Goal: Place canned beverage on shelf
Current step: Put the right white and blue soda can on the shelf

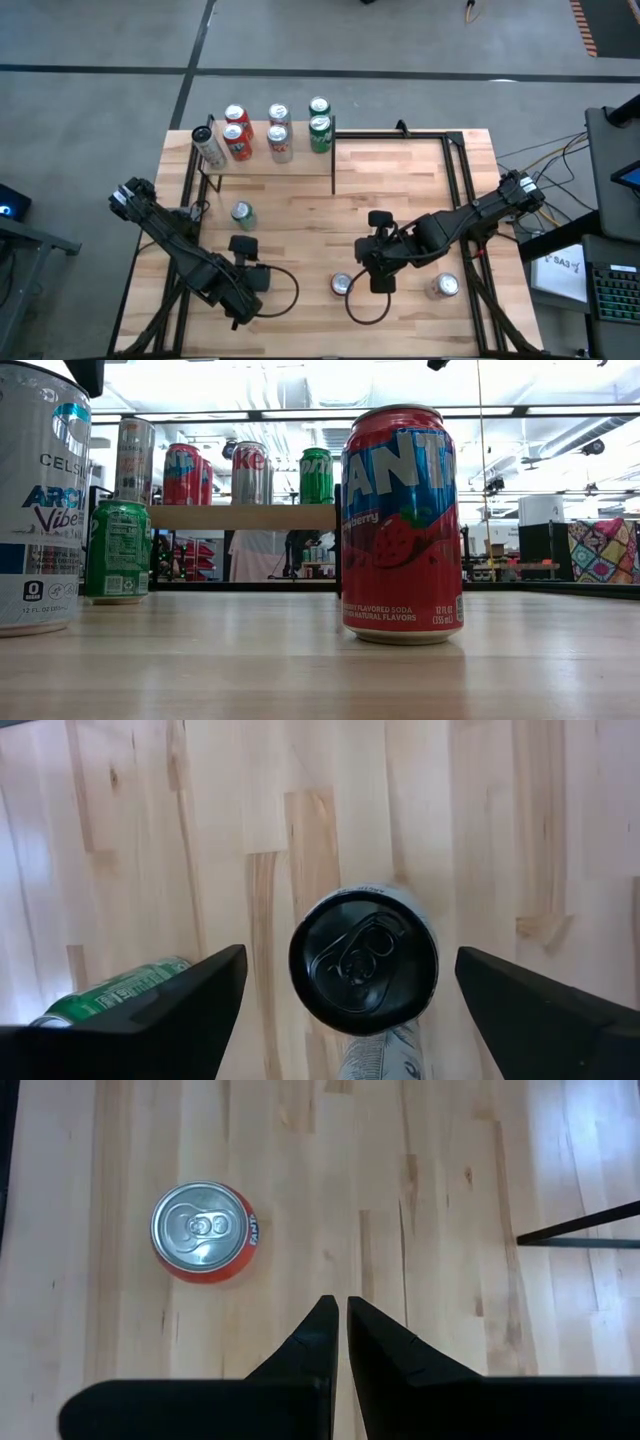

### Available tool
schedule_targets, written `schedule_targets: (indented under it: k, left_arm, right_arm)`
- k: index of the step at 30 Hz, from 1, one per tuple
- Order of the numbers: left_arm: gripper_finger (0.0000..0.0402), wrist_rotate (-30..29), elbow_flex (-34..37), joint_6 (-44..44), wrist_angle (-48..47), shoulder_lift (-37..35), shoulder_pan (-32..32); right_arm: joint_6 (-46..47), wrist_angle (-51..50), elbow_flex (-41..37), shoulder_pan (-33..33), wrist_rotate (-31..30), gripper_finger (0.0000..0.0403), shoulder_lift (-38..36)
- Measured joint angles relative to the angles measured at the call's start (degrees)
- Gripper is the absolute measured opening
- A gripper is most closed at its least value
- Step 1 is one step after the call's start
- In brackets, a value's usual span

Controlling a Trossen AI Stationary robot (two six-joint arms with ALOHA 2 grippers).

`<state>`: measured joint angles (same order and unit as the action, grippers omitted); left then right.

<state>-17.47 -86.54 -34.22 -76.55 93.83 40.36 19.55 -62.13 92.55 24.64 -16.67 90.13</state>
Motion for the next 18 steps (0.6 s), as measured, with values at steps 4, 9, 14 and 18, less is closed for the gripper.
schedule_targets:
  k: [4,9,14,18]
  left_arm:
    - [0.0336,0.00,0.00,-0.06,0.23,-0.01,0.00]
    - [0.0336,0.00,0.59,-0.85,0.55,-0.02,0.00]
    - [0.0336,0.00,3.70,-1.00,1.01,-0.05,0.00]
    - [0.0336,-0.13,6.19,-1.31,1.99,-0.05,0.00]
  right_arm:
    - [0.00,0.00,0.00,0.00,0.01,0.0017,0.00]
    - [0.00,0.01,0.00,0.00,0.02,0.0017,0.00]
    - [0.00,0.02,0.00,0.00,0.02,0.0017,0.00]
    - [0.00,0.07,0.00,0.00,0.03,0.0017,0.00]
